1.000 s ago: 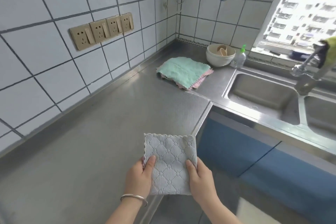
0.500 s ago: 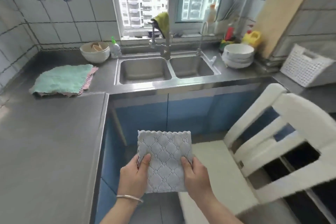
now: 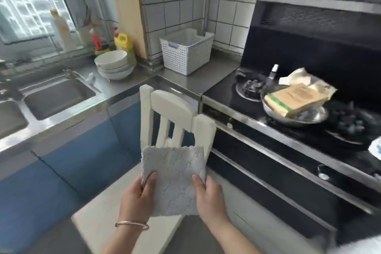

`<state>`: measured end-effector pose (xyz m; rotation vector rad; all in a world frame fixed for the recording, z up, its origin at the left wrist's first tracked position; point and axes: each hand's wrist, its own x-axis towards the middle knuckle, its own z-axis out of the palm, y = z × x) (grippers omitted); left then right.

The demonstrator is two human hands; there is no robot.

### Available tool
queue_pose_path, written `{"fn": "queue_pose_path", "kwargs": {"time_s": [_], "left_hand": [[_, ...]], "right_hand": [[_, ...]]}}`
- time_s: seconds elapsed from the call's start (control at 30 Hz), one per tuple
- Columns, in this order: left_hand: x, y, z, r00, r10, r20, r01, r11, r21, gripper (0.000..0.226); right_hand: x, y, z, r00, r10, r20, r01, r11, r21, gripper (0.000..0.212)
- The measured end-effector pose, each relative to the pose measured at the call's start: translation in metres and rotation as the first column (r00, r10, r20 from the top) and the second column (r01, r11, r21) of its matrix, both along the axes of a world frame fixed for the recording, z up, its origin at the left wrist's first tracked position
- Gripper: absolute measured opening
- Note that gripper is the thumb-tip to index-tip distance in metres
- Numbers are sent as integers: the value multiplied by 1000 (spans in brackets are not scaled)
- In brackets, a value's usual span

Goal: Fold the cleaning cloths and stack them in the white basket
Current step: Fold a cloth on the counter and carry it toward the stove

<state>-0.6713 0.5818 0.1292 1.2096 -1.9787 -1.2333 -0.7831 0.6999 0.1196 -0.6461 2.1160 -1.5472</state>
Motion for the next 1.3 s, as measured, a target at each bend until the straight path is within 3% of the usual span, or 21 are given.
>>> {"fn": "queue_pose_path", "kwargs": {"time_s": [0.33,0.5,0.7,1.07,1.3], "left_hand": [[-201,42,27,987,-157,-36,156,987,-27,33],[-277,22,30,984,-176,-31,173,982,-82,23],[-368,-29,38,981,-191,-46,181,969,-166,33],[-512,-106,46,990,-95,-108,83,991,-105,35],[-567,-126,53,987,-7,-161,-14,992,-124,31]], "right_hand": [[-179,59,19,989,-143,-26,142,989,-39,17],[-251,42,22,983,-167,-74,163,985,-59,9],[-344,-9,26,977,-178,-116,169,983,-77,8],[-494,-92,42,984,-129,-123,125,991,-45,24],[-561,-122,54,995,-30,-100,24,998,-60,19]]}}
